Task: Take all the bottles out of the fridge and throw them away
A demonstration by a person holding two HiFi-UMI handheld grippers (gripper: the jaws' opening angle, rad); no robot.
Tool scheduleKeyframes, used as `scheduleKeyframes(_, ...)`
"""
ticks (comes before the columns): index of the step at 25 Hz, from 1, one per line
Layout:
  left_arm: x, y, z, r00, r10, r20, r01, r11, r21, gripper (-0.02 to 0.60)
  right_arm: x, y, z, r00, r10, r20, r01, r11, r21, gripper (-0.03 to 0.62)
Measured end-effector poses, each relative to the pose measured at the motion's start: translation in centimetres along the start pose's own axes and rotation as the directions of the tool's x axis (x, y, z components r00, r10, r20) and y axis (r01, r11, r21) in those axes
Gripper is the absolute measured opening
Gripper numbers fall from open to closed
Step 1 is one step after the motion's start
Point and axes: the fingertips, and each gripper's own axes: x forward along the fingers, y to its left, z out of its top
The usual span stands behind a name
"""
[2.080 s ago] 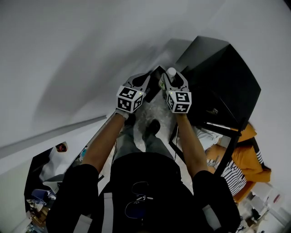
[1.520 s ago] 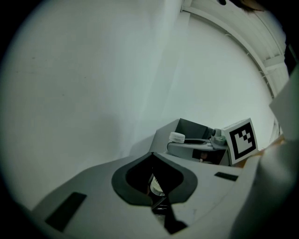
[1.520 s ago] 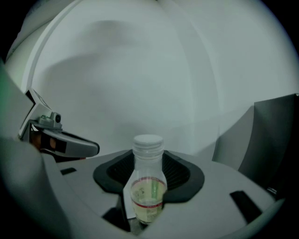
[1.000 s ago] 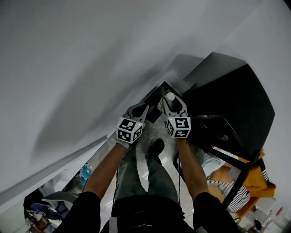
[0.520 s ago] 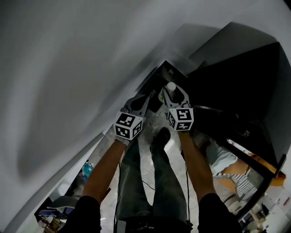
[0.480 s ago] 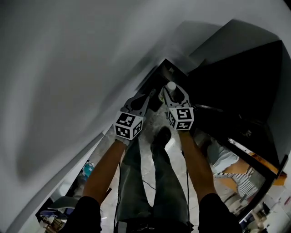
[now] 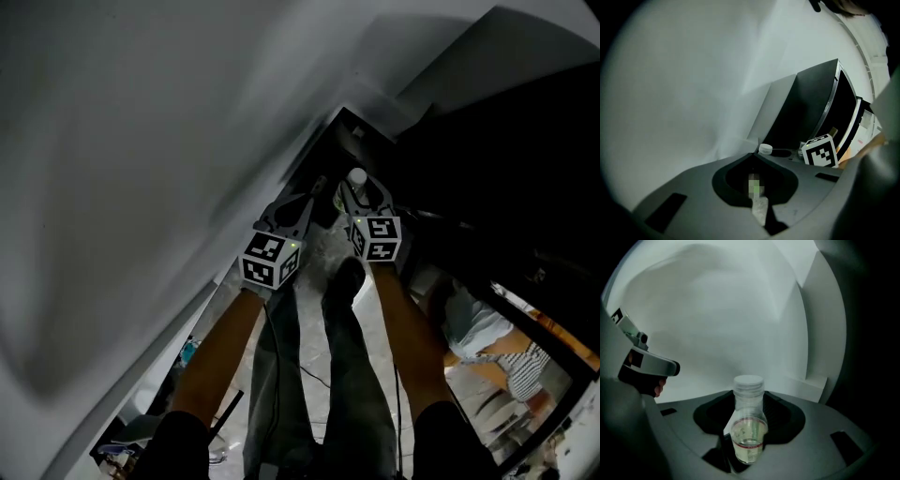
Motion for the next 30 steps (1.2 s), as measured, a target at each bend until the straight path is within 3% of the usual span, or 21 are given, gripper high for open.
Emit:
scheduleKeyframes(12, -1.8, 0.1, 2.2, 1.0, -0.007, 0.01, 0.007, 1.0, 0.019, -0.002, -1.4, 0.8, 2.0, 1.0, -0.022, 0.002, 0.022, 0.999, 0.03, 0.193)
scheduleKeyframes(21, -6.8, -4.6, 11.5, 0.996, -0.068, 0.054, 0.065, 0.997, 0.049, -0.002, -12.1, 2.8, 10.6, 0.991, -0.104, 0.088, 0.096, 0.991, 0.09, 0.187)
scheduleKeyframes(30, -11.8, -14.3, 21.7, 0.977, -0.195, 0.085, 0.181, 0.972, 0.149, -0.002, -24.3, 5.3, 22.0, 0.962, -0.218, 0.162, 0.214, 0.976, 0.043, 0.01)
